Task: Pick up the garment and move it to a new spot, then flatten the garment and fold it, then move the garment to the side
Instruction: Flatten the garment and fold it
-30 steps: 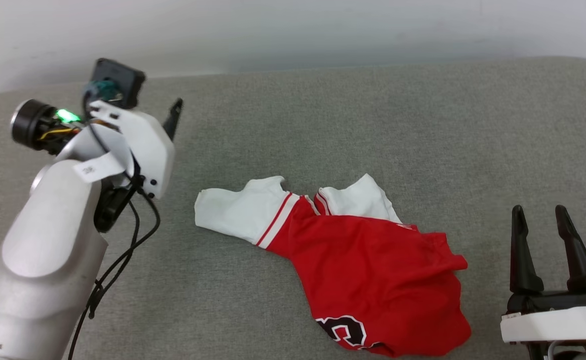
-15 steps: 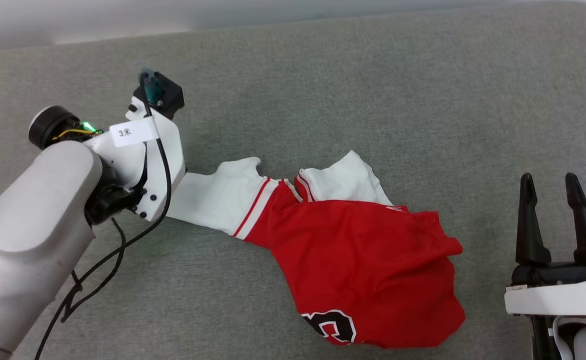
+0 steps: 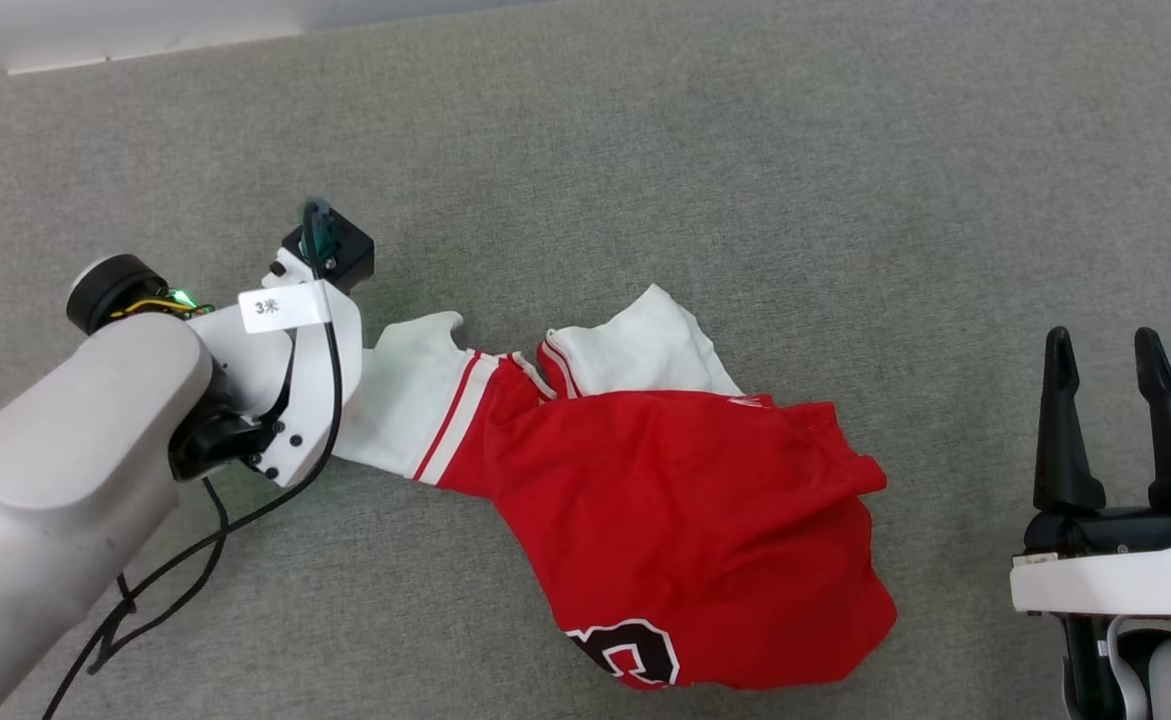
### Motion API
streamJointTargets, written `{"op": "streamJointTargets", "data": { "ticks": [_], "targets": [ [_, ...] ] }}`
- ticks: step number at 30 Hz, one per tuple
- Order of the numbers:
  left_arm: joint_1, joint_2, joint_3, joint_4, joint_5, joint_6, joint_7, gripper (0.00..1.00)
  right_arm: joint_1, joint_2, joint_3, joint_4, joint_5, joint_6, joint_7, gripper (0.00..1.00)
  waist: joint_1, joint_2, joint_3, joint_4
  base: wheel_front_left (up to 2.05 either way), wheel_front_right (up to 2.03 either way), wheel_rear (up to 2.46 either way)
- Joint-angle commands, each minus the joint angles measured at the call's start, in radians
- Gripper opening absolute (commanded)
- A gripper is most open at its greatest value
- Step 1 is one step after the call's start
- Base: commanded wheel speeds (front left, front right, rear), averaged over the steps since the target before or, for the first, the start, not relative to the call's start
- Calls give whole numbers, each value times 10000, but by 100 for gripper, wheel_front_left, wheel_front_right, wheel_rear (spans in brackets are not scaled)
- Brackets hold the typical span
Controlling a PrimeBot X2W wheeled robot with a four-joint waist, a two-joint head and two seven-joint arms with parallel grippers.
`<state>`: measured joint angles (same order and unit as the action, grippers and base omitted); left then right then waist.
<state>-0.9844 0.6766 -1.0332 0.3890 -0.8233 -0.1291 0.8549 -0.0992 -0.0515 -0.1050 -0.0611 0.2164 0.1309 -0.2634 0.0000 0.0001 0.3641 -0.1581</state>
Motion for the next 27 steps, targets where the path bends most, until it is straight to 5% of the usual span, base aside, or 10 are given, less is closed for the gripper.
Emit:
{"op": "streamJointTargets", "data": {
  "ticks": [1, 15, 27],
  "targets": [
    [16, 129, -154, 101, -8, 7, -254, 0, 4, 24, -45, 22, 15, -3, -22, 100, 0, -1, -120, 21, 0, 0, 0],
    [-561, 870, 698, -186, 555, 210, -4204, 0, 509, 23, -282, -91, -294, -3, -22, 100, 0, -1, -1238, 806, 0, 0, 0],
    [3066, 1717, 888, -276, -427, 1244, -6698, 0, 1020, 23, -374, -152, -483, -3, -22, 100, 0, -1, -1892, 1579, 0, 0, 0]
  ]
}}
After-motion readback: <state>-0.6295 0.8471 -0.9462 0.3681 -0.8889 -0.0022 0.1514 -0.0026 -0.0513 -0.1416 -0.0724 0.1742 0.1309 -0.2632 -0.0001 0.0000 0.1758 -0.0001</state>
